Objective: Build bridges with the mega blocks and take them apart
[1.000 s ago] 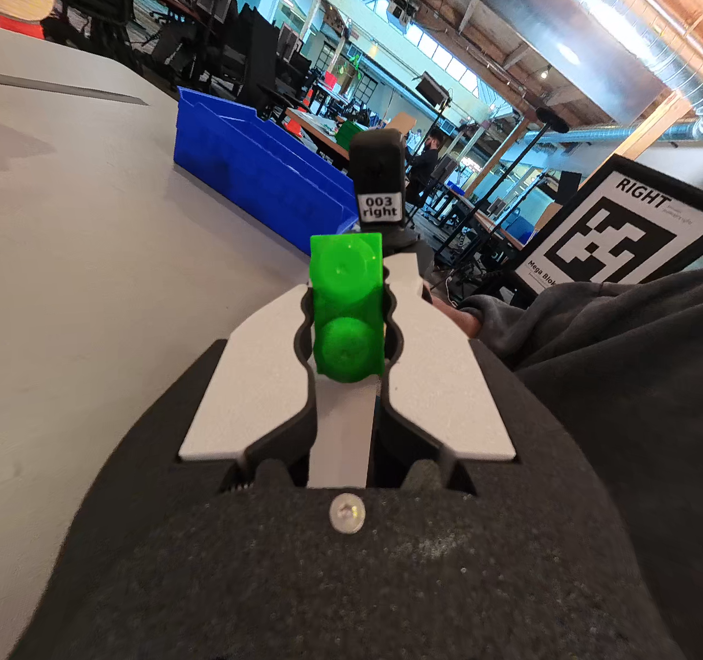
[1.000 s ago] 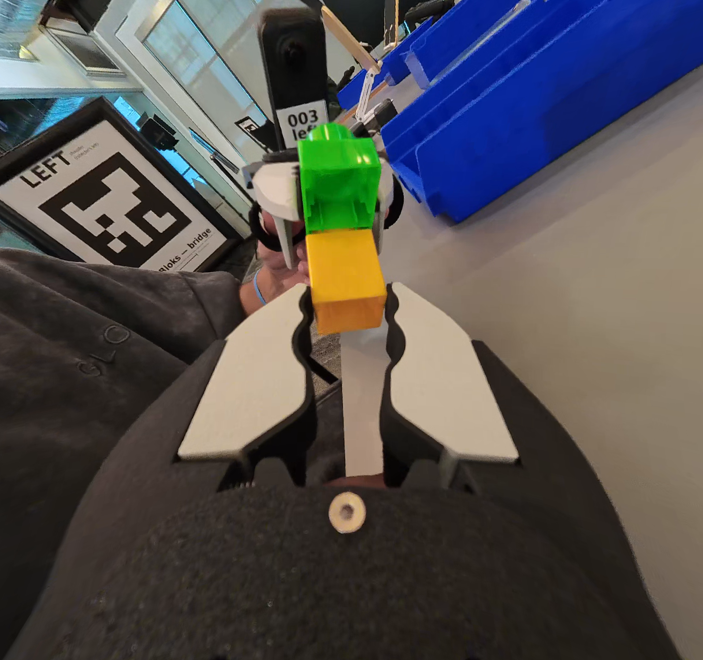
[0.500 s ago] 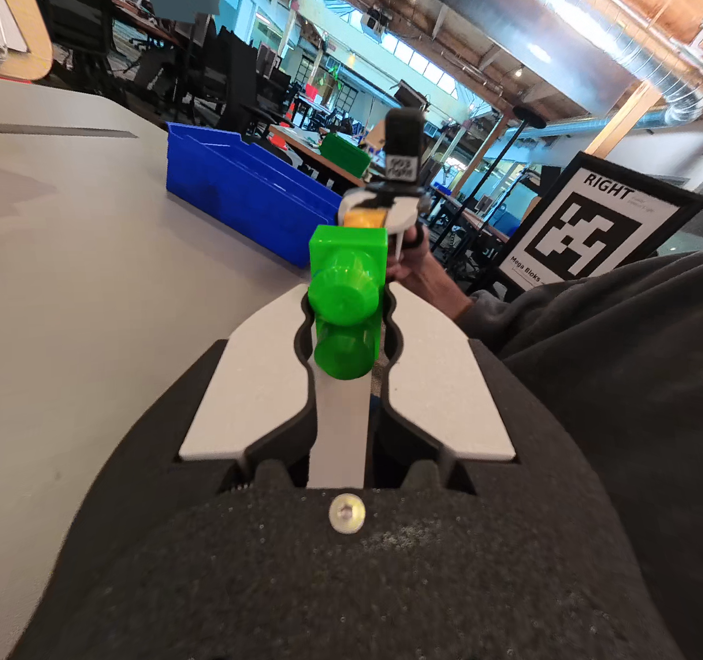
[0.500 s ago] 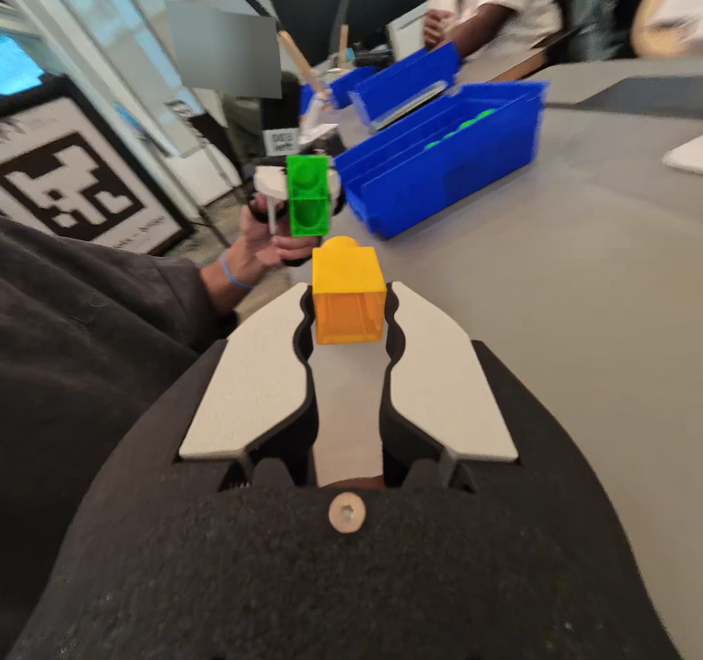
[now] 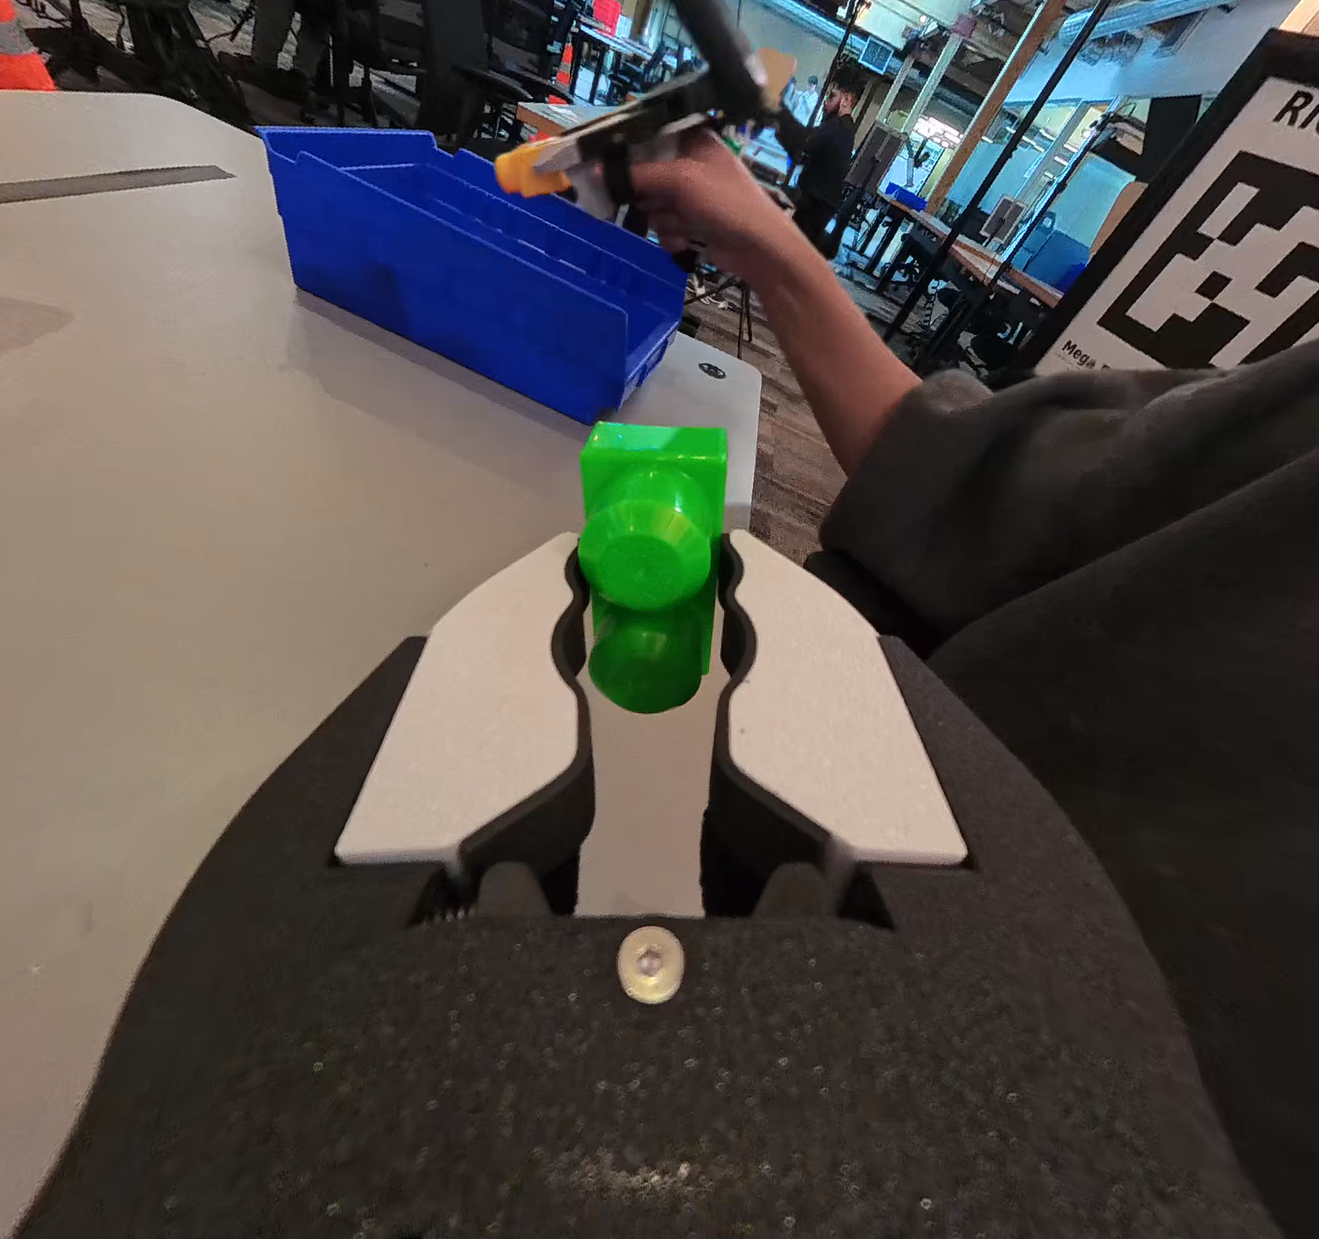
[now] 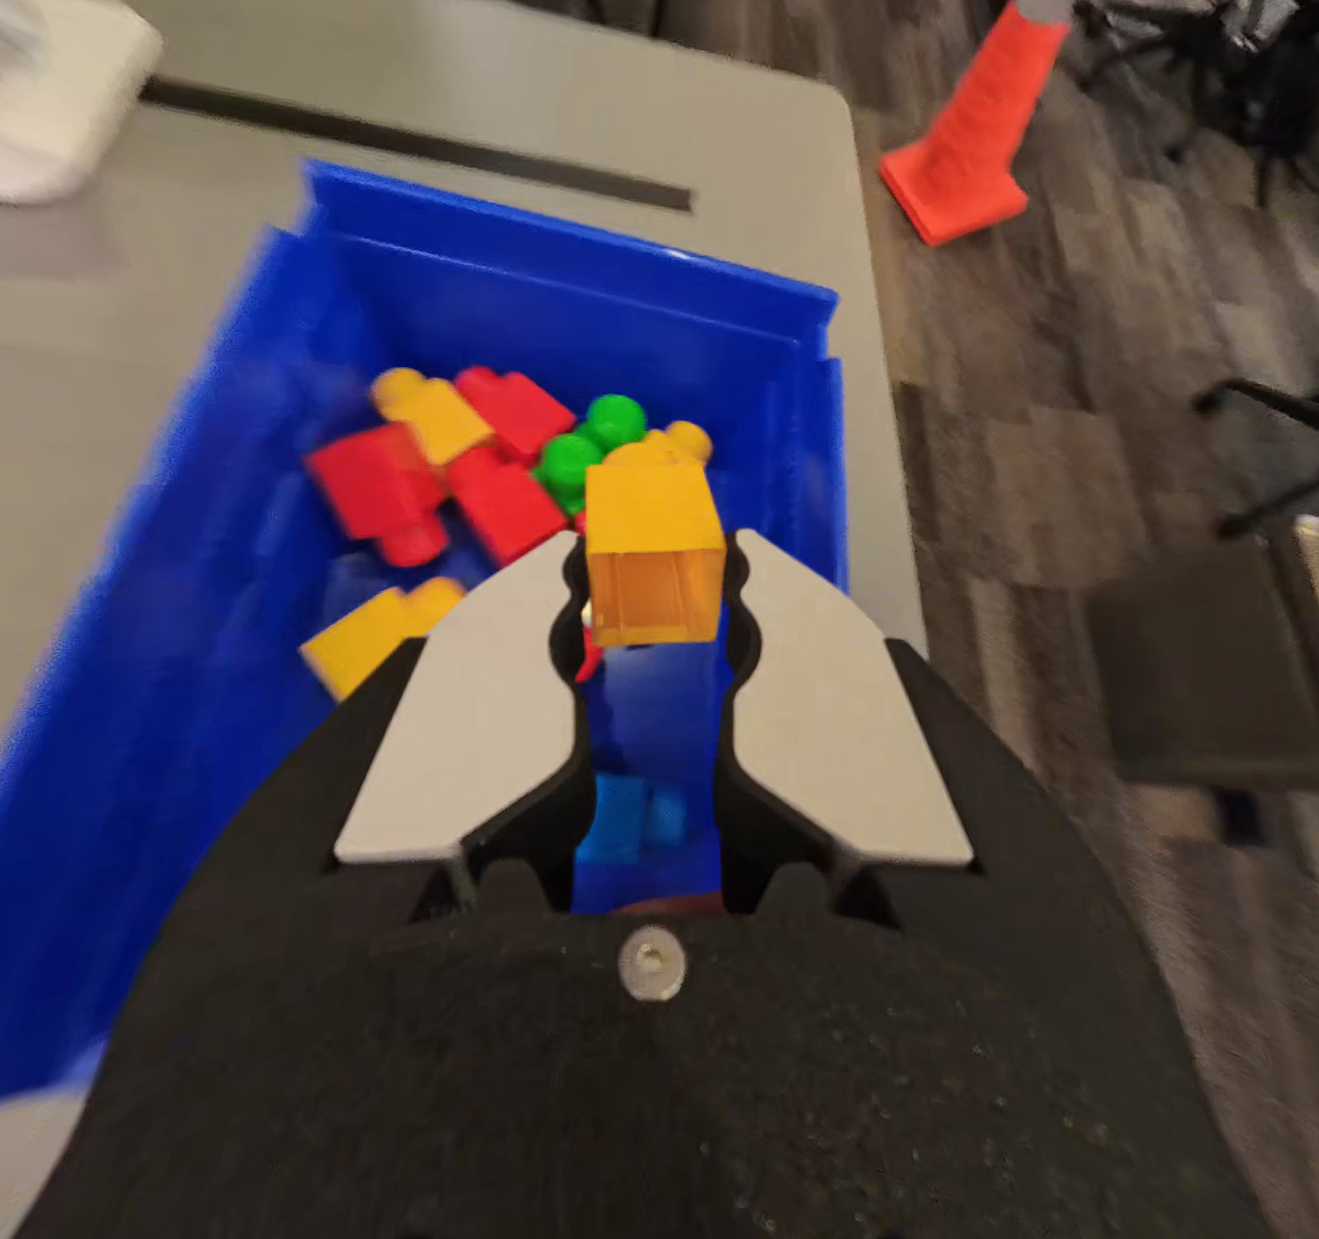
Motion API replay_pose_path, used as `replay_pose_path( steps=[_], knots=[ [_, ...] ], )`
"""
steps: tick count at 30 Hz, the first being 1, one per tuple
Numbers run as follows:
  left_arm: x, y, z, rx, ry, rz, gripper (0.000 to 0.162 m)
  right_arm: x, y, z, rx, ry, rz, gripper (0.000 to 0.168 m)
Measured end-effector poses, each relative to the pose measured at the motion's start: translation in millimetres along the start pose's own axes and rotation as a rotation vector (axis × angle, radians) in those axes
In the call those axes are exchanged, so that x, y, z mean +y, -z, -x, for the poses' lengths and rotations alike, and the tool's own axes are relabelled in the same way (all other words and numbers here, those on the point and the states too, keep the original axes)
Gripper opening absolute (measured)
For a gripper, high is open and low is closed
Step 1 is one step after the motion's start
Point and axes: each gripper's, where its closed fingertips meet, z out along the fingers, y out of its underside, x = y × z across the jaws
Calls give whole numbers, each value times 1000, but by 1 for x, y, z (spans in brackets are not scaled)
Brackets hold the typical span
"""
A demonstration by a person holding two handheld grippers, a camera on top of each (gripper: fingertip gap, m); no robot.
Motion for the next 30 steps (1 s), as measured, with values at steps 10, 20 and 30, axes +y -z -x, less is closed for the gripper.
replay_pose_path(
  steps=[10,20,30],
  knots=[
    [0,9,7,-18,7,-9,34,-2,-116,-23,139,160,259,36],
    [5,13,16,-39,37,-10,34,-20,-63,-22,148,84,126,52],
    [8,11,19,-60,27,11,34,22,154,282,-981,-132,-387,41]
  ],
)
